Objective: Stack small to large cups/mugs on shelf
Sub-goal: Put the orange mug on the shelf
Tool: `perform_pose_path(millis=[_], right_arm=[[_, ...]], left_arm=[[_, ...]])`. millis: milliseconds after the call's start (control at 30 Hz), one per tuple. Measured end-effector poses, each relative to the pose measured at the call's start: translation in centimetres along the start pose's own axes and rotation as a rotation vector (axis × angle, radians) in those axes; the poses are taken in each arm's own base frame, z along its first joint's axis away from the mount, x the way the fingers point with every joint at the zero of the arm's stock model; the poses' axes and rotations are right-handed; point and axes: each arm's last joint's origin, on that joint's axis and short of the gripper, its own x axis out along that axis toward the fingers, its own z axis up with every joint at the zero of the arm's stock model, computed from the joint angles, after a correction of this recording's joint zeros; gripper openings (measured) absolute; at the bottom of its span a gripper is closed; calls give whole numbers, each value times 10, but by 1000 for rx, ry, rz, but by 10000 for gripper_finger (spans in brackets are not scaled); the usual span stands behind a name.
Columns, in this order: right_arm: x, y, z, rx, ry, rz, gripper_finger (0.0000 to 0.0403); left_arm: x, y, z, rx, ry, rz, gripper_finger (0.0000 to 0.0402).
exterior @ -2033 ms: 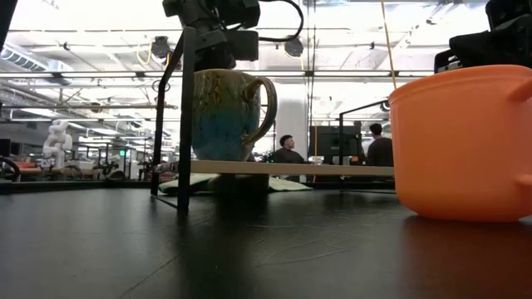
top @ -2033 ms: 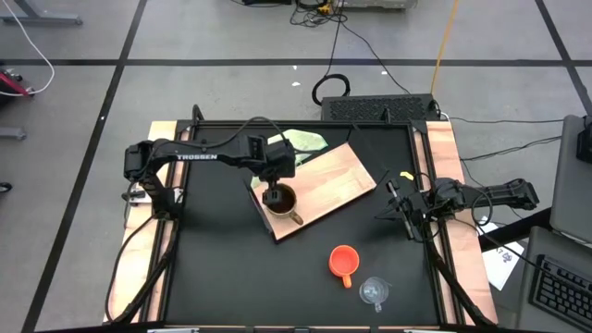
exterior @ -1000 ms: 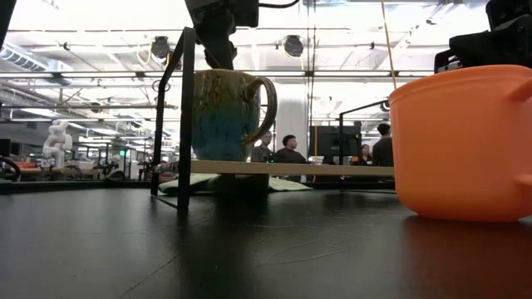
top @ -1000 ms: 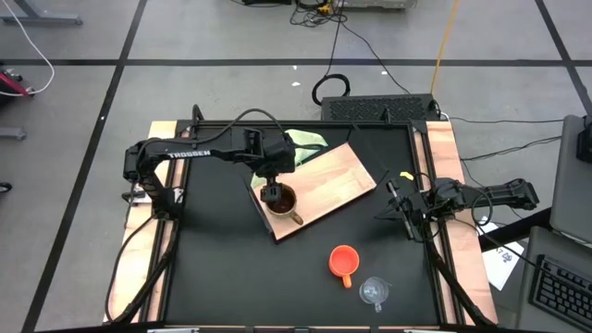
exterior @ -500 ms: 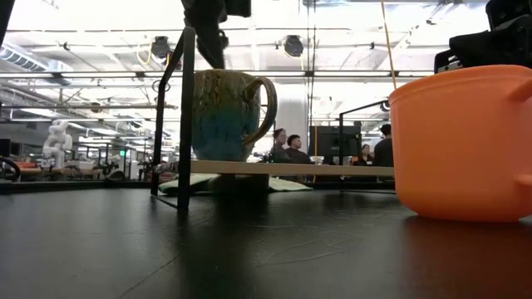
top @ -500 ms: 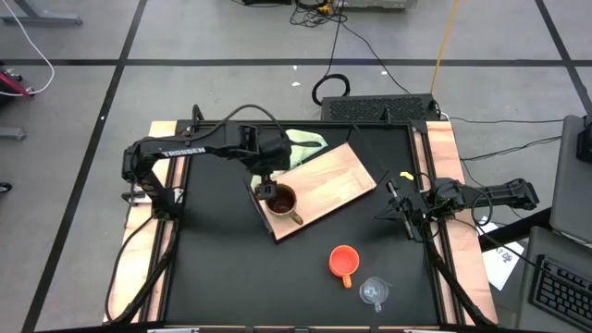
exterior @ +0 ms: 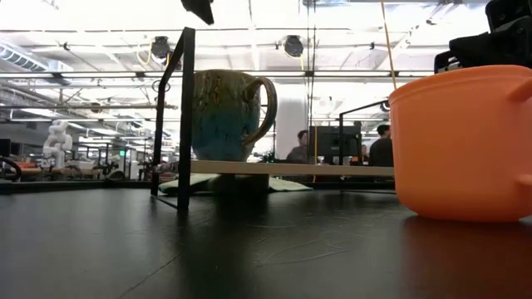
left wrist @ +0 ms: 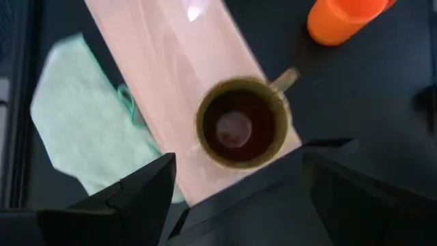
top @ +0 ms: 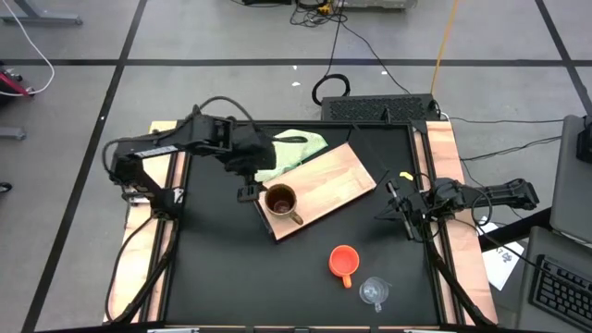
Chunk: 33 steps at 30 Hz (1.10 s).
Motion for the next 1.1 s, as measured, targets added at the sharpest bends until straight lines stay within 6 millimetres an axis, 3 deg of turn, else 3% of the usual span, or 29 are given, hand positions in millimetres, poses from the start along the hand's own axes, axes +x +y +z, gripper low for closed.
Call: perform_pose_path(millis=[100, 267, 467, 533, 1100], right_arm=[[0, 0, -1, 1, 7, 0, 0], [0, 0, 0, 0, 3, 0, 0], [0, 0, 1, -4, -13, -1, 0], [0, 0, 1, -3, -11, -2, 0], [0, 0, 1, 18, -11, -1, 0]], left_arm=[[-17, -5, -5, 5, -62, 12, 276], [-34, -12, -10, 22, -130, 22, 182], [-36, -17, -14, 58, -109, 40, 41], [-36, -18, -15, 75, -104, 40, 12], [-40, -25, -21, 119, -76, 70, 2]])
